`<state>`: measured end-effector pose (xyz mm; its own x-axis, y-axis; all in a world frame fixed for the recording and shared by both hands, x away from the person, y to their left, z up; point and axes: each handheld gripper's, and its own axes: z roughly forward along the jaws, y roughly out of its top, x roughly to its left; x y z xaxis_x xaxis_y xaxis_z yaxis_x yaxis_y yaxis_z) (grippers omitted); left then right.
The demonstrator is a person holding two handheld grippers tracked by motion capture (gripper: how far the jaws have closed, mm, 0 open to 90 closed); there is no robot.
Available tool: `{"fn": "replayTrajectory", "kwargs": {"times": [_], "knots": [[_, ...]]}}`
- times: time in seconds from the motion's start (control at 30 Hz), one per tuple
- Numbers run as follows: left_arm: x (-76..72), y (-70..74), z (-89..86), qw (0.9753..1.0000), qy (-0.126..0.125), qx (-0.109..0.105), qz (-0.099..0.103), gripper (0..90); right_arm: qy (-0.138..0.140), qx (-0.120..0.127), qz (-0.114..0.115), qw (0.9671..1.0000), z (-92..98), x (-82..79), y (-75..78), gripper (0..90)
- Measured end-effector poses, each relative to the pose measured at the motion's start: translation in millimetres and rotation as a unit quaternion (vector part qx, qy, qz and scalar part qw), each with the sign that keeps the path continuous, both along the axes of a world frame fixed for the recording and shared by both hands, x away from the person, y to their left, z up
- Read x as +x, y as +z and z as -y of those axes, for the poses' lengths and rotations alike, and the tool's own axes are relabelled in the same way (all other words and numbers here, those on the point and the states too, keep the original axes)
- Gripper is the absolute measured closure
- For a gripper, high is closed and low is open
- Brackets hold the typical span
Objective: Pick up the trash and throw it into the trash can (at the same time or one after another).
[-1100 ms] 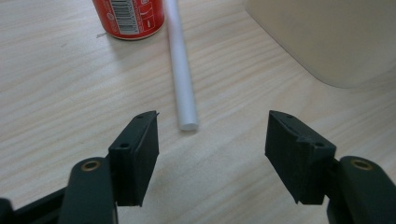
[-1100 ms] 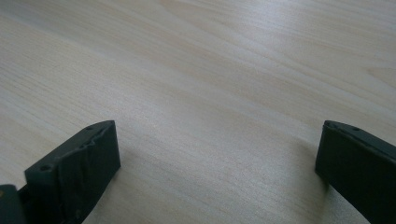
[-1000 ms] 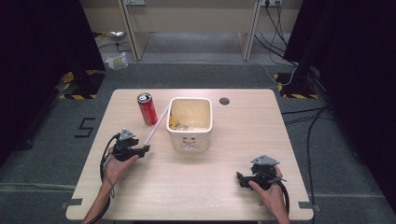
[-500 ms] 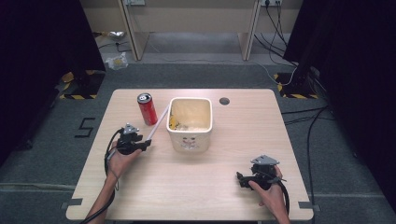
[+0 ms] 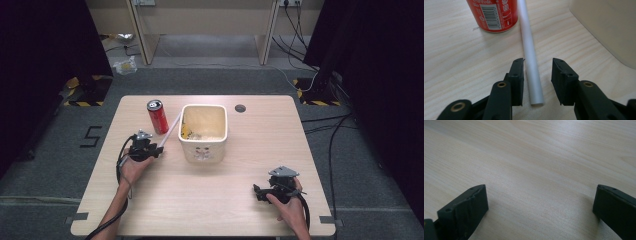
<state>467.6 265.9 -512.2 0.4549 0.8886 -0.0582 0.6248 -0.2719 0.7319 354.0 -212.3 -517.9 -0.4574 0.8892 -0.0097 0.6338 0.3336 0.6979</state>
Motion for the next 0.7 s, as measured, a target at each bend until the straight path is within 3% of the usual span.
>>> {"fn": "replayTrajectory", "kwargs": {"times": [0.2,0.4,0.7], "knots": [[1.4,-2.6,4.1,0.9998,0.005,0.015,0.009,67.8,0.000,0.000,0.000,1.0000,0.0,0.0,0.0,0.0],[0.2,-2.8,5.8,0.9998,-0.002,0.016,0.013,78.3,0.001,0.000,-0.001,1.0000,0.0,0.0,0.1,0.0],[-2.4,3.9,7.7,0.9996,-0.007,0.017,0.020,79.5,0.001,0.000,0.000,1.0000,0.1,0.1,0.1,0.0]]}}
